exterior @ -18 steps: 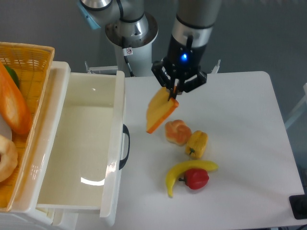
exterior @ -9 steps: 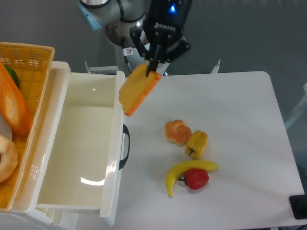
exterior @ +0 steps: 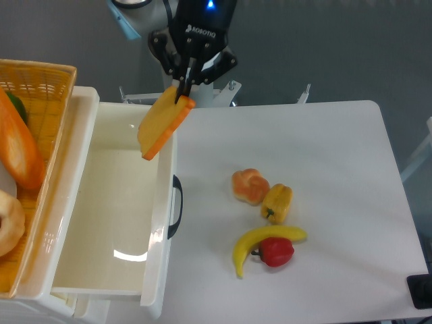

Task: Place the bread slice in the upper white drawer
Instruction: 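Carry the held bread slice over the open white drawer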

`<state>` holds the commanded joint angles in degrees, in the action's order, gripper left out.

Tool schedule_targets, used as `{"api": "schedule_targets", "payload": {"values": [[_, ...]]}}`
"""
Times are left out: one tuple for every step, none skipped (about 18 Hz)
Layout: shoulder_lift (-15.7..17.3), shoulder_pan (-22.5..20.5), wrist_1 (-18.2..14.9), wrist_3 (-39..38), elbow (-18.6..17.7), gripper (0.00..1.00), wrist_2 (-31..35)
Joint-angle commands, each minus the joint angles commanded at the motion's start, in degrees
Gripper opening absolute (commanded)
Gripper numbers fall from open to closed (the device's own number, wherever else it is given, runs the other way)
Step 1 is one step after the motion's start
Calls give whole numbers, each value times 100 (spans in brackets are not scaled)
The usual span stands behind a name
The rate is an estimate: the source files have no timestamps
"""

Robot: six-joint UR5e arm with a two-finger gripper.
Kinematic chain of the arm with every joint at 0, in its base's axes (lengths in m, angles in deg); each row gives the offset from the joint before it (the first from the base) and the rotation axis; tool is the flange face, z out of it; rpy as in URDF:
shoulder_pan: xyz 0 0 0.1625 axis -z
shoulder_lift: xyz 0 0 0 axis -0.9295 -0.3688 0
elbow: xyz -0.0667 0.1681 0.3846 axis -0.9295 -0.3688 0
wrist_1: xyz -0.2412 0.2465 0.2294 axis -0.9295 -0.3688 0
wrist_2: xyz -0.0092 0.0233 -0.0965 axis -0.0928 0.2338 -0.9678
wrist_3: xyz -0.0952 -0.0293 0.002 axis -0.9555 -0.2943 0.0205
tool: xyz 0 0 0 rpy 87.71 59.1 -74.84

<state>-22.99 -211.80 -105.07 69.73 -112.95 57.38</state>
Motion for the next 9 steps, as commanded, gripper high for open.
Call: {"api": "schedule_targets", "payload": {"values": [[0,18,-9,-44,-79,0,44],[0,61,-9,-166,-175,0,44],[9,140,17,-280,-289,0,53],[0,202,9,-307,-343,0,70],[-26,202,0,-316,-352,0,62],[-79,228,9,-316,-361,0,62],[-123,272,9,-316,-369,0,62],[-193,290,61,-316,-369,0,53],[-280,351,149,-325,-369,0,53]]}}
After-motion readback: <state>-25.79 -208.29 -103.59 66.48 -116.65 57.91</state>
